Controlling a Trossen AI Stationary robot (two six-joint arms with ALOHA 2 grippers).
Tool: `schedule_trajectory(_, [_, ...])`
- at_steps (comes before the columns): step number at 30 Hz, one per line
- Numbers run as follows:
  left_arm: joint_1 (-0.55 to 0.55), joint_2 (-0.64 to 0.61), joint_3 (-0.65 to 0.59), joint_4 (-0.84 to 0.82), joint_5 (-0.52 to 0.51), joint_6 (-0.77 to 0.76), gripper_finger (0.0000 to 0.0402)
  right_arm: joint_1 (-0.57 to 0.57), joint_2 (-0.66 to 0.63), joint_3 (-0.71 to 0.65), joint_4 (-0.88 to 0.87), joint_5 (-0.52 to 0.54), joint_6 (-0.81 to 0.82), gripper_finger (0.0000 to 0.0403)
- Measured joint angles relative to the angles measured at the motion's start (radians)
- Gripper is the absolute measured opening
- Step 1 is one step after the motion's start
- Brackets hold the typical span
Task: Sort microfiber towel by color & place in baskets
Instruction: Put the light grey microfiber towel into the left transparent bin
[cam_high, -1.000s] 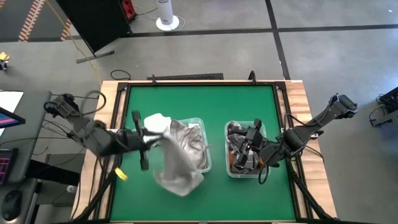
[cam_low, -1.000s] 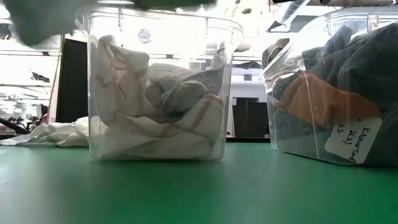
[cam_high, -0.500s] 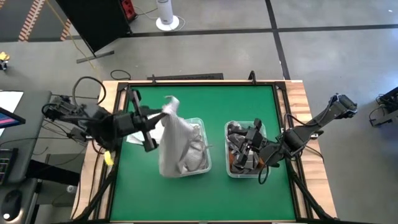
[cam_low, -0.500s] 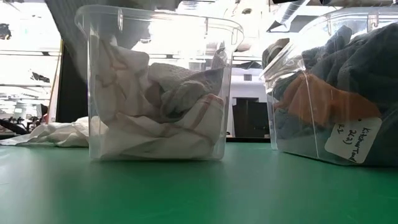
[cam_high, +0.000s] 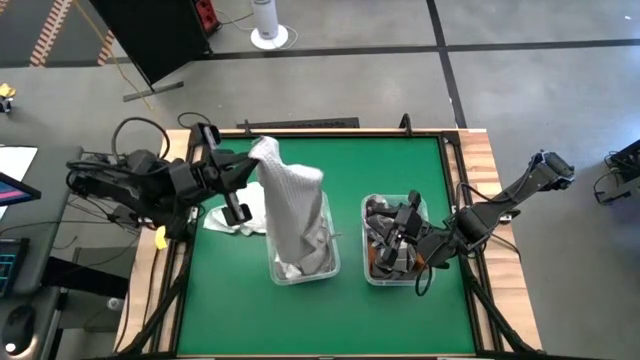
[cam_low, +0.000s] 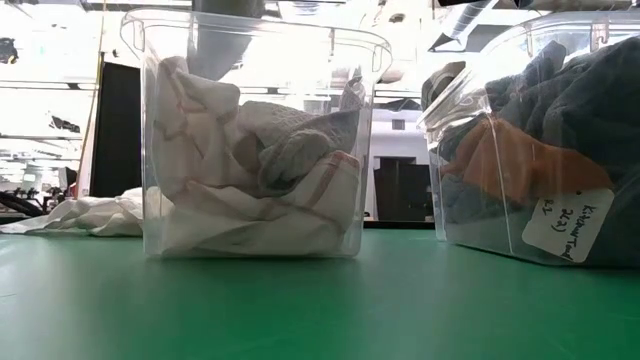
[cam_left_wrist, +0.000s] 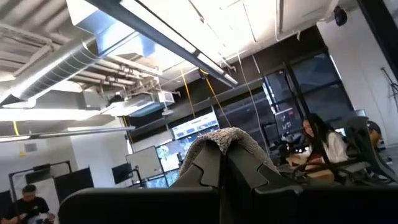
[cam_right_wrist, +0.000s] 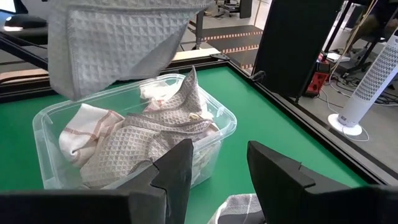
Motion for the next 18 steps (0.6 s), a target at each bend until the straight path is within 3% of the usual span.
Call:
schedule_trajectory(5, [0.021, -0.001, 0.0, 0.017, 0.006, -0.018, 0.0, 0.0, 0.0, 0.0, 0.0, 0.0, 0.0, 0.0185])
schedule_trajectory(10, [0.035, -0.002, 0.0, 0.064, 0.082, -0.05, 0.0, 0.0, 0.0, 0.0, 0.0, 0.0, 0.0, 0.0185])
schedule_trajectory(18, [0.036, 0.0, 0.0, -0.152, 0.077, -0.153, 0.0, 0.0, 0.0, 0.0, -0.003, 0.0, 0.001, 0.0185])
